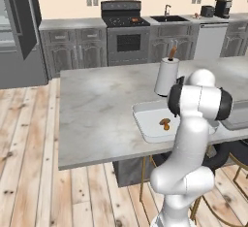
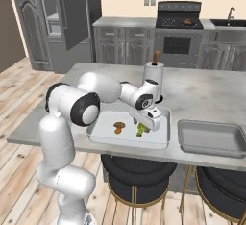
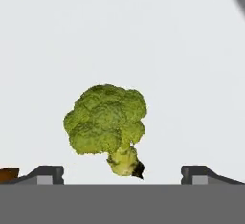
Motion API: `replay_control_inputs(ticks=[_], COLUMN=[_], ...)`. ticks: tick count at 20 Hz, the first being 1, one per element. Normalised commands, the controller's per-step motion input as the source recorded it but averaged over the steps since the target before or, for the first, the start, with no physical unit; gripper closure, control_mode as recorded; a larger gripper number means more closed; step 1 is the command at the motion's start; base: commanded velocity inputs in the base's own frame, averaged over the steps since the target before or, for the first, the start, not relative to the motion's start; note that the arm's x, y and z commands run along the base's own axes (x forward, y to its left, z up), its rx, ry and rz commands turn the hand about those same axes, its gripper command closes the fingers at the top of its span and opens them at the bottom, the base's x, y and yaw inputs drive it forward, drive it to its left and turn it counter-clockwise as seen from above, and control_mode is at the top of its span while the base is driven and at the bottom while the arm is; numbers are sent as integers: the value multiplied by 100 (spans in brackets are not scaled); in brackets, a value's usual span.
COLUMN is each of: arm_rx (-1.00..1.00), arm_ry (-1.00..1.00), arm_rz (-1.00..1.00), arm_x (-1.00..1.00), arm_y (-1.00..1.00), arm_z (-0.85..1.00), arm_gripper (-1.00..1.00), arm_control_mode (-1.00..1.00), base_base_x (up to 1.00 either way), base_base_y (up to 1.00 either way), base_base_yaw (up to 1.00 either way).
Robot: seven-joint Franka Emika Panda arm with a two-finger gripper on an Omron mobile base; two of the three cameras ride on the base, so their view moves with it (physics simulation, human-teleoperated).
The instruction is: Place the cold items (broccoli and mushroom) from the fridge in one tupperware on the dining counter. Place the warm items (hot dog and kebab skewer) in the stove area in another tupperware.
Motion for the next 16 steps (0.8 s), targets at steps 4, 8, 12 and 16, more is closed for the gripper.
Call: replay_control_inputs(ticks=[4,8,12,16], arm_rx=[0,0,0,0], arm_ry=[-31,-20,-11,-4], arm_rz=[0,0,-6,-9], arm_x=[-56,-51,-47,-47], arm_y=[0,10,35,44], arm_z=[65,78,88,85], arm_gripper=[-100,-100,-100,-100], arm_control_mode=[-100,-100,-100,-100], base_base_x=[0,0,0,0], base_base_y=[0,0,0,0], base_base_yaw=[0,0,0,0])
